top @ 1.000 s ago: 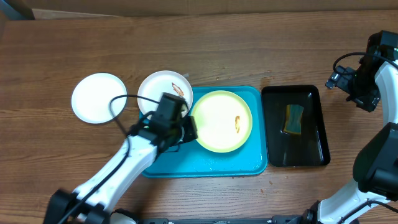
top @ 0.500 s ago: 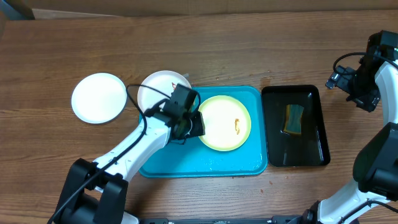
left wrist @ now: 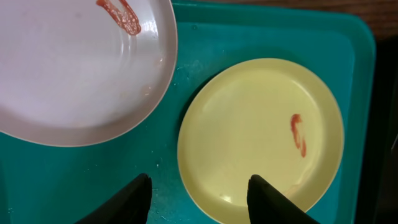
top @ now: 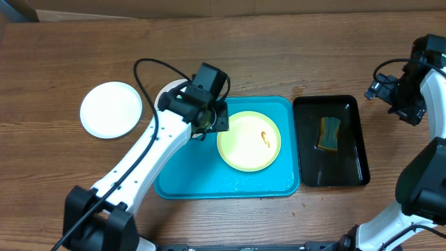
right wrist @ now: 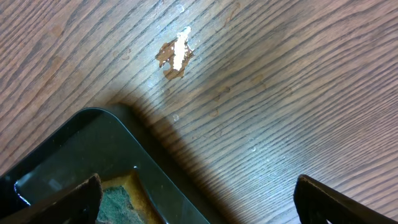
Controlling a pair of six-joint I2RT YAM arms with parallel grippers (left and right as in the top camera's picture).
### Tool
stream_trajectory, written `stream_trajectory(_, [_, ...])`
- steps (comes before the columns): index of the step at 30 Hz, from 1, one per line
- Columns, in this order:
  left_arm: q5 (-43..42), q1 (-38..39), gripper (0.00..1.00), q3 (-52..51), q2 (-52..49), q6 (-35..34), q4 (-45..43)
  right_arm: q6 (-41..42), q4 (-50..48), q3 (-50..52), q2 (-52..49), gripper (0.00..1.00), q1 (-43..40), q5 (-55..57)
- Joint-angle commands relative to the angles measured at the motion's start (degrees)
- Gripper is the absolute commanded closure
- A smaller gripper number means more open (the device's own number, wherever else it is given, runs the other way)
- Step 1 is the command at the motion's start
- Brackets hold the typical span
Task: Clean dirty plates on tray and stack at the side
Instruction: 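Grip the yellow plate's rim with the left gripper and tilt it up, then lower the right gripper into the black tray and grasp the sponge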
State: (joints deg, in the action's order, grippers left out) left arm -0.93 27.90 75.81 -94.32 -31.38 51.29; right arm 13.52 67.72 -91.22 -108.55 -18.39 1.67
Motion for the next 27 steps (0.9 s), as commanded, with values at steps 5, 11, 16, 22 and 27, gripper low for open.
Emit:
stream_trajectory(5, [-0.02,3.5,0.53,-2.21,-8.57,-1.2,0.33,0.42,-0.15,-0.68,1.2,0.0,-0.33,-0.26])
stream_trajectory(11, [-0.68,4.39,0.58,-2.21,-14.1,-1.2,0.35,0.44,-0.15,-0.68,1.18,0.0,-0.33,-0.26])
stream_trajectory(16, [-0.52,4.35,0.63,-2.21,-15.08,-1.22,0.15,0.44,-0.15,-0.68,1.18,0.0,-0.33,-0.26])
stream_trajectory(22, [1.55,4.37,0.75,-2.23,-15.08,-1.31,-0.96,0.44,-0.15,-0.68,1.18,0.0,-0.33,-0.26])
stream_trajectory(27, [2.67,4.33,0.71,-2.23,-15.08,-1.49,-0.81,0.42,-0.15,-0.68,1.18,0.0,-0.33,-0.26])
